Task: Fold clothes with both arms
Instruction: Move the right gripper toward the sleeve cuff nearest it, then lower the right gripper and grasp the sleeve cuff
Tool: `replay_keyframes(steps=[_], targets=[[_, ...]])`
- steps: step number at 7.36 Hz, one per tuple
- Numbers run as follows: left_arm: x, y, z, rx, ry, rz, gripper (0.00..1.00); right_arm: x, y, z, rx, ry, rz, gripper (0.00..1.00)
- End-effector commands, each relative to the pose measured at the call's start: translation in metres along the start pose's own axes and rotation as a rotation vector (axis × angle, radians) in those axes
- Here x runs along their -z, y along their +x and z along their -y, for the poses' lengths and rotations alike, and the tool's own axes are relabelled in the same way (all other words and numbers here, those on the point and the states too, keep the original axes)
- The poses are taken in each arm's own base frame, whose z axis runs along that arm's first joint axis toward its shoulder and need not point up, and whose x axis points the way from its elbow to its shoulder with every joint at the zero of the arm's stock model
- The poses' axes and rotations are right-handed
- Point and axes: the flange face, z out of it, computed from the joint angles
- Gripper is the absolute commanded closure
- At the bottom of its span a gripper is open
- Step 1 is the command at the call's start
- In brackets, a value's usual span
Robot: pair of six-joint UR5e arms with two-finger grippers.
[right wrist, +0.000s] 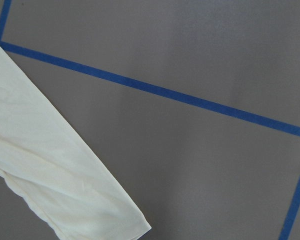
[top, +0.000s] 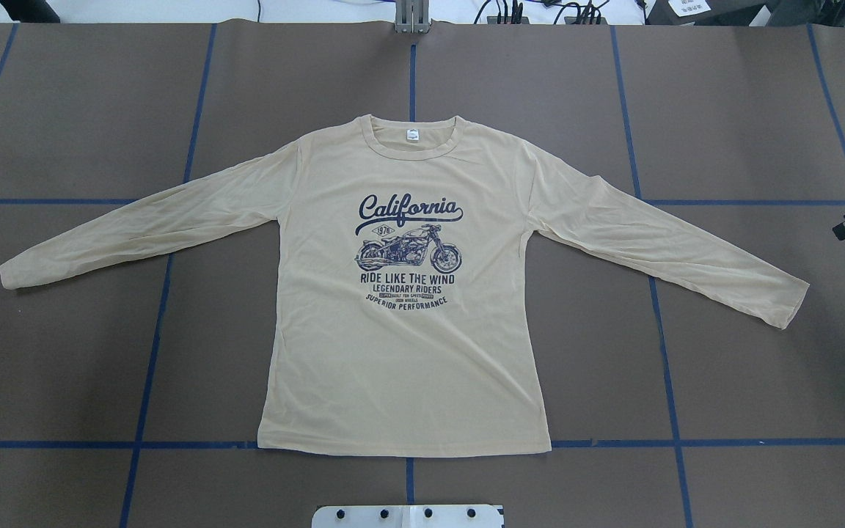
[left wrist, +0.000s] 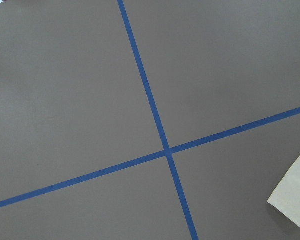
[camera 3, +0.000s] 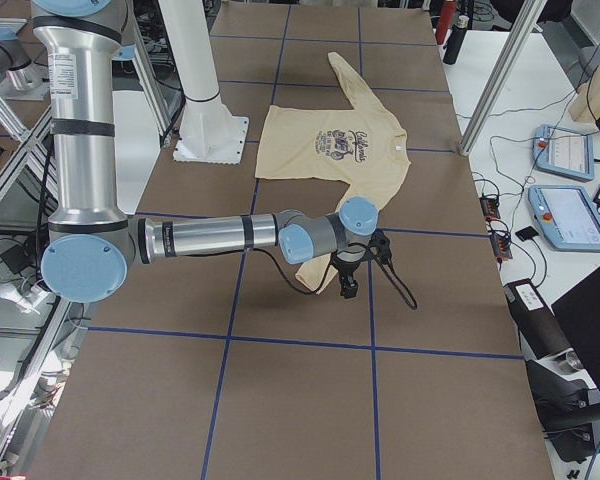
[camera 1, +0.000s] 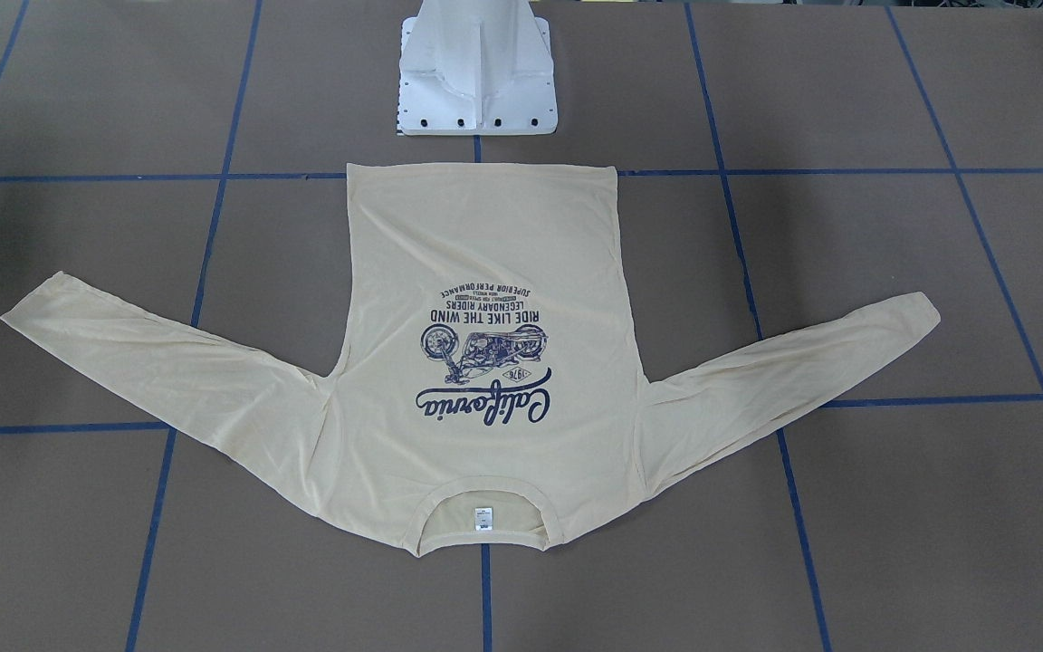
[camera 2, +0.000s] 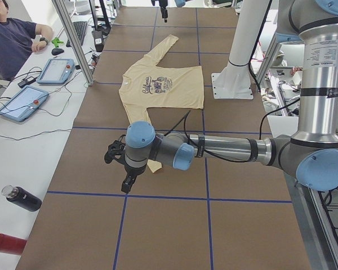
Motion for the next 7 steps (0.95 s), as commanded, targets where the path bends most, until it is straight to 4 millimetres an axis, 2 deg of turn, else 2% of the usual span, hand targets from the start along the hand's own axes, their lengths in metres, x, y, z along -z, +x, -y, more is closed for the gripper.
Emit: replay_keyframes(steps=[1,2,3,4,7], targets=[[0.002,0.004,0.001,0.0,0.008,-0.03,0.0,-0.032,-0.024,-0.023,0.044,0.063,-0.011,0.0],[0.002,0.005,0.001,0.0,0.009,-0.036,0.0,-0.057,-0.043,-0.027,0.044,0.023,0.003,0.0],[0.002,0.004,0.0,0.001,0.008,-0.036,0.0,-0.064,-0.05,-0.029,0.052,0.006,0.01,0.0],[0.002,0.005,0.001,0.0,0.009,-0.038,0.0,-0.074,-0.052,-0.029,0.056,-0.012,0.009,0.0],[0.002,0.006,0.001,0.001,0.01,-0.054,0.0,-0.094,-0.034,-0.033,0.038,-0.051,0.001,0.0]])
